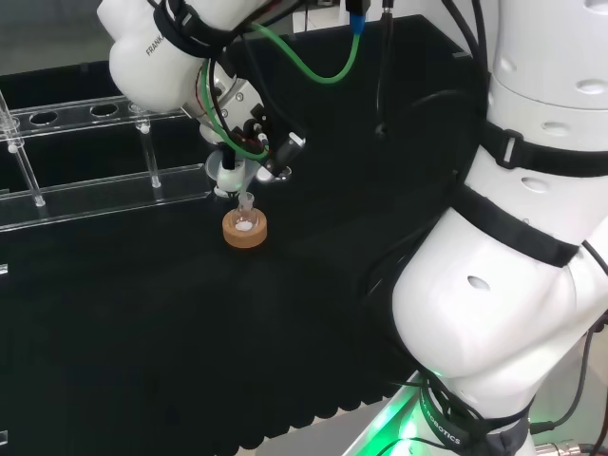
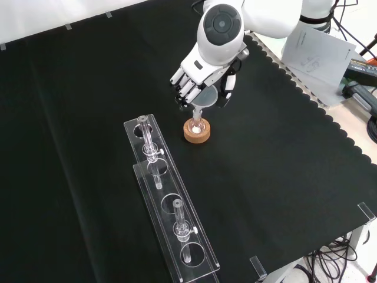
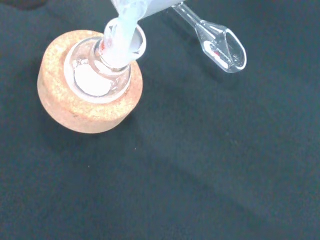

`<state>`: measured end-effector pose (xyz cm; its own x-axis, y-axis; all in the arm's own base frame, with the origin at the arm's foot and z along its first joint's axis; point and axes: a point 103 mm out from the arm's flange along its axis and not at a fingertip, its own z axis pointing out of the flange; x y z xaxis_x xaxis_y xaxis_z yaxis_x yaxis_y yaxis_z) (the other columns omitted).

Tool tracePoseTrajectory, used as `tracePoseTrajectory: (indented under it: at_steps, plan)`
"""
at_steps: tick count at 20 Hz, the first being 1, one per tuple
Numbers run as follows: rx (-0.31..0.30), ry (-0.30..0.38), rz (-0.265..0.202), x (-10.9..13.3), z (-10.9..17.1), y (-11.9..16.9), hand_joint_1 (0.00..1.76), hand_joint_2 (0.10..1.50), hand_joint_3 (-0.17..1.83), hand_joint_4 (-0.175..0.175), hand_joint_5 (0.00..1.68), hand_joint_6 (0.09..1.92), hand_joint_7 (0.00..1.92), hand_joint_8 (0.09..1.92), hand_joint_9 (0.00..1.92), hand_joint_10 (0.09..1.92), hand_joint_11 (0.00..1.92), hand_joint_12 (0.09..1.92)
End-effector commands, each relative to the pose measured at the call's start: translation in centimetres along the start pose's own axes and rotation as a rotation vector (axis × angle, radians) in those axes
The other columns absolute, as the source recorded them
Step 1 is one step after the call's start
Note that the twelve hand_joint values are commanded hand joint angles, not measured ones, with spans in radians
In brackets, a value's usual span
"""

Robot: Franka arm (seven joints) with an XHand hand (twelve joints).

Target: Remove the funnel from the round-bottom flask.

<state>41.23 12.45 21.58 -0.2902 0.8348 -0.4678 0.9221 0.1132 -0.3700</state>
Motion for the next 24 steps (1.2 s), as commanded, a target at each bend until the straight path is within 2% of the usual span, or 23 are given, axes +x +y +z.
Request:
tracePoseTrajectory:
  at_steps: [1, 5, 13, 24]
  plan:
    - [-0.020, 0.003, 0.018, -1.4, -2.0, -1.5, 0.71, 0.83, 0.43, -0.015, 0.67, 0.31, 0.68, 0.65, 1.08, 0.43, 0.53, 1.31]
    - [-0.043, 0.005, 0.036, -2.2, -3.6, -2.6, 0.70, 0.83, 0.43, -0.019, 0.64, 0.31, 0.67, 0.65, 1.08, 0.43, 0.52, 1.31]
    - [-0.088, 0.064, 0.067, -4.0, -7.1, -4.2, 0.69, 0.83, 0.43, -0.023, 0.59, 0.31, 0.63, 0.66, 1.05, 0.43, 0.51, 1.31]
    - [-0.160, 0.159, 0.086, -7.4, -10.3, -4.4, 0.67, 0.82, 0.43, -0.029, 0.54, 0.30, 0.61, 0.67, 1.03, 0.43, 0.50, 1.33]
